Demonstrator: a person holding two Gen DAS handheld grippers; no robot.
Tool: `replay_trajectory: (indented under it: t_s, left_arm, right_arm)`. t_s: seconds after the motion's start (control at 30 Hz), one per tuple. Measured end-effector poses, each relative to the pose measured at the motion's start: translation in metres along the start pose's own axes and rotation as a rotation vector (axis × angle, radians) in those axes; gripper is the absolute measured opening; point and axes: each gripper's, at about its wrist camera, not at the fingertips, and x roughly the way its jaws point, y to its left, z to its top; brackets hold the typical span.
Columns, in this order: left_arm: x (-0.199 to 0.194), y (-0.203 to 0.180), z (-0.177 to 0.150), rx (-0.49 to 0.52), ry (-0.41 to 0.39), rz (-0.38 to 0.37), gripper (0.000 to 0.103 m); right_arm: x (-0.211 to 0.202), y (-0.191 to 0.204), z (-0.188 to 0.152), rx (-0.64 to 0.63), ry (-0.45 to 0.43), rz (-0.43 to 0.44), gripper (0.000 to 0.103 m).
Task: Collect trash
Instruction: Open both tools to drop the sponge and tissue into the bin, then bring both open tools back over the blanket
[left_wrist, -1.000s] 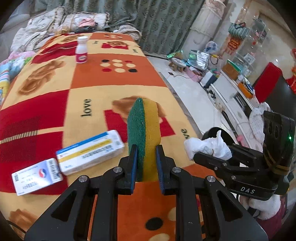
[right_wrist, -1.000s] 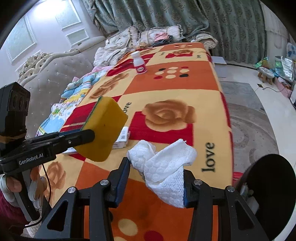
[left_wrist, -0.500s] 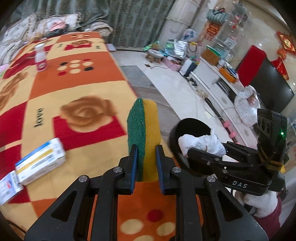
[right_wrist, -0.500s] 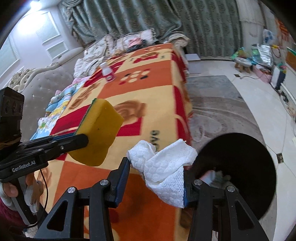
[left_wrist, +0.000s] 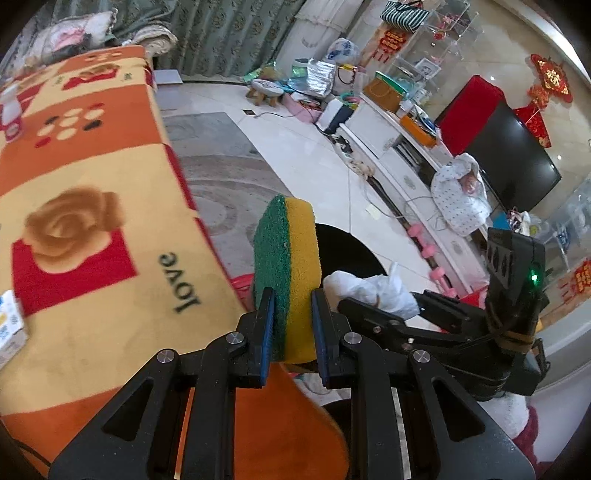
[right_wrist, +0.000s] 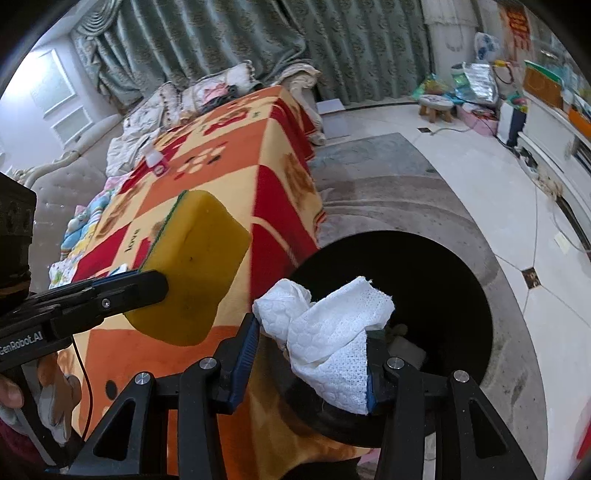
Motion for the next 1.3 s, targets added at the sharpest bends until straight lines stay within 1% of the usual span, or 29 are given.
replay_trajectory:
  t_s: [0.1, 0.3, 0.37, 0.4, 0.43, 0.5, 0.53, 0.57, 0.63, 0.77, 0.97, 1.17, 1.3]
  left_arm:
    - [0.008, -0.004, 0.003, -0.007, 0.009, -0.030, 0.017]
    - [0.019, -0.010, 0.004, -0.008, 0.018, -0.053, 0.017]
    - [0.021, -0.009, 0.005, -0.014, 0.018, -0.073, 0.019]
    - [0.021, -0.009, 0.005, -0.014, 0.016, -0.082, 0.020]
    - [0.021, -0.009, 0.005, -0.013, 0.013, -0.085, 0.022]
    - [0.022, -0.007, 0.006, -0.016, 0.013, -0.081, 0.032]
    - [0.022, -0.006, 0.005, -0.019, 0.015, -0.084, 0.043]
    - [0.022, -0.005, 0.005, -0.024, 0.016, -0.091, 0.049]
    - [0.021, -0.004, 0.004, -0.030, 0.017, -0.097, 0.050]
    - [0.019, -0.003, 0.001, -0.025, 0.023, -0.081, 0.050]
    - [0.010, 0.006, -0.004, -0.023, 0.016, -0.027, 0.050]
    - [-0.004, 0.023, -0.011, -0.014, -0.002, 0.057, 0.050]
    - [-0.017, 0.044, -0.020, -0.029, -0.011, 0.110, 0.050]
  right_arm:
    - [0.001, -0.009, -0.001, 0.018, 0.006, -0.013, 0.045]
    - [0.005, -0.022, -0.001, 0.040, 0.015, -0.051, 0.050]
    - [0.006, -0.027, 0.001, 0.051, 0.016, -0.075, 0.055]
    - [0.005, -0.029, 0.001, 0.059, 0.015, -0.085, 0.065]
    - [0.004, -0.032, 0.001, 0.070, 0.013, -0.094, 0.074]
    - [0.003, -0.038, 0.001, 0.091, 0.012, -0.098, 0.075]
    - [0.003, -0.039, 0.001, 0.094, 0.012, -0.099, 0.075]
    - [0.002, -0.040, 0.001, 0.096, 0.012, -0.104, 0.075]
    - [0.001, -0.043, 0.001, 0.103, 0.014, -0.110, 0.075]
    - [0.004, -0.041, -0.002, 0.104, 0.027, -0.107, 0.075]
    - [0.008, -0.032, -0.003, 0.089, 0.042, -0.095, 0.075]
    - [0.010, -0.012, -0.003, 0.057, 0.046, -0.079, 0.075]
    - [0.014, 0.007, -0.002, 0.023, 0.053, -0.067, 0.075]
